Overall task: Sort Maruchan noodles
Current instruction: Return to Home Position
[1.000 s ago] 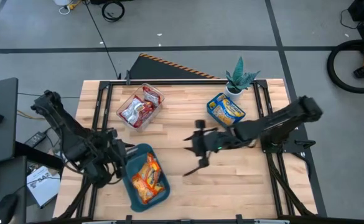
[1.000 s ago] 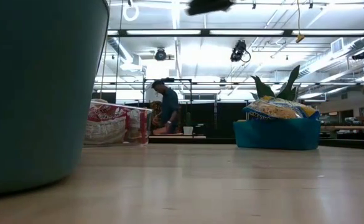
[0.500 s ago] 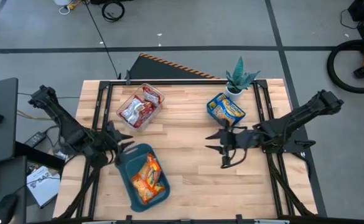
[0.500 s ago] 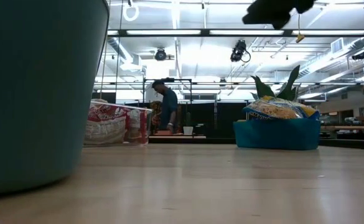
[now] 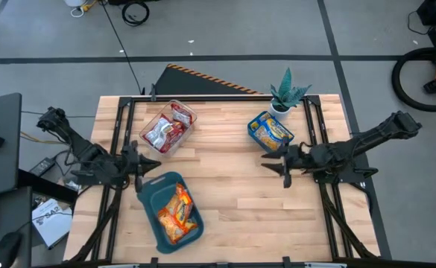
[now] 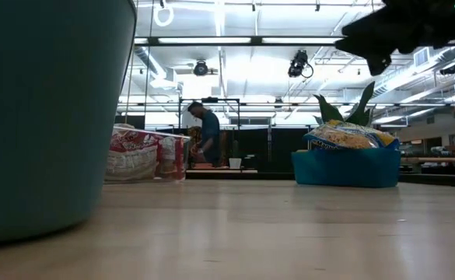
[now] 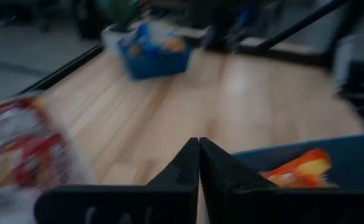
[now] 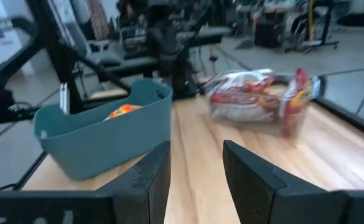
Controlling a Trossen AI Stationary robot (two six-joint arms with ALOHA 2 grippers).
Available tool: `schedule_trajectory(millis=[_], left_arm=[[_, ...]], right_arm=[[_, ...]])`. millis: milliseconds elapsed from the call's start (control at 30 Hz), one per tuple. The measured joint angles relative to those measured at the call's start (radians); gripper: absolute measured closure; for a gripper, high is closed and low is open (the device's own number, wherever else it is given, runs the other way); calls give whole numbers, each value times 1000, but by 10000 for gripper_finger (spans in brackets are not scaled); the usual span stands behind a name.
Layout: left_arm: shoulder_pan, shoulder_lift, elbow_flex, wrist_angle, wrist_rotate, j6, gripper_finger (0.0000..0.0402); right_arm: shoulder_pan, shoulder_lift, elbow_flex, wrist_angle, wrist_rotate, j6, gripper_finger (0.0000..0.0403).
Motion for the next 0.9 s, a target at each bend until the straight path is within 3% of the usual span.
schedule_trajectory(millis=[133,233,567,900], left_arm=[[0,-72,-110,268,113,193,395],[8,-117,-160,336,151,294,395],[85,-328,-200,263,235,362,398],[93,-471,-200,119,353,358,398]], right_arm=[[-49,-171,-73,-10,1,-43,251],[-96,-292,-102,-50,-1,-73,251],[-183,-575,-149,-275,-5,-31,251],[-187,-648,-151,-262,27,39,251]])
